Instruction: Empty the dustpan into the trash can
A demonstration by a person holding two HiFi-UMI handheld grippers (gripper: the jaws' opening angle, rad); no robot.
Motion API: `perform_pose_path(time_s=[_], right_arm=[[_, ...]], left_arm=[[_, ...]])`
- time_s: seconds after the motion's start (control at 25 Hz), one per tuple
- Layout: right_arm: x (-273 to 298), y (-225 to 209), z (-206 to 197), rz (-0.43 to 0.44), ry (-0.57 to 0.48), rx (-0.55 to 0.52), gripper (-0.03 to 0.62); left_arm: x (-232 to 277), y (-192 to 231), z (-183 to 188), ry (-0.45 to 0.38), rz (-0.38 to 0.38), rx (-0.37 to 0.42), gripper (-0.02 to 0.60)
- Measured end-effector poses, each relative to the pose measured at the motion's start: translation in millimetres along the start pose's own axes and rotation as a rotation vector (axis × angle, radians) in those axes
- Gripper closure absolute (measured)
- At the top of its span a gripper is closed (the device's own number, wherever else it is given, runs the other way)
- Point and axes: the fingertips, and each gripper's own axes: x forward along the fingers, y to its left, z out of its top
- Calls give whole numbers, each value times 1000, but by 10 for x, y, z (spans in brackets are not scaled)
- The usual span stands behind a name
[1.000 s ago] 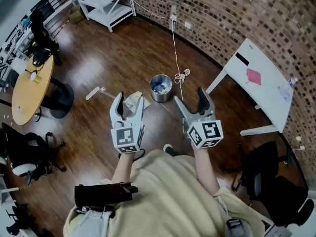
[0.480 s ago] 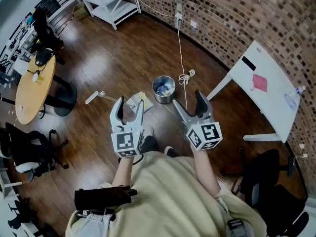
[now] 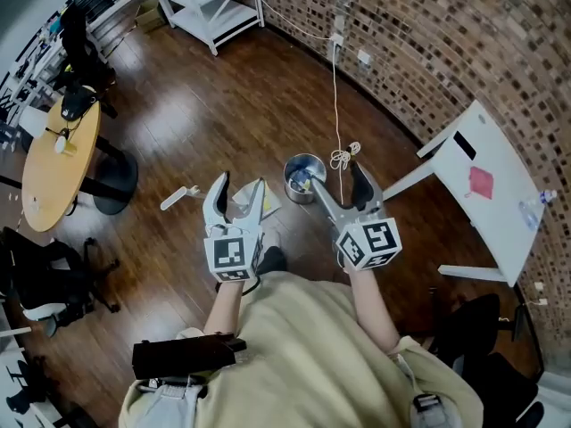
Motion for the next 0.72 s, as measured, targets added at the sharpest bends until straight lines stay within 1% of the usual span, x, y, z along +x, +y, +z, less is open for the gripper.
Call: perform_pose_path(time_s=[0.16,0.36,0.56,0.72], right_arm=[[623,55,112,-1,-28,-22,194],[1199,122,211,-2,-39,-81,194],[1551,53,58,0,5,-73,194],[1890,-62,3,70,30,-76,194]], left_arm=[[423,335,60,-33,-53,17,321],[850,771,135,-47,-92,-2,328],[1170,990,47,-16,-94,6,328],[1376,1085,34,-4,-48,5,328]])
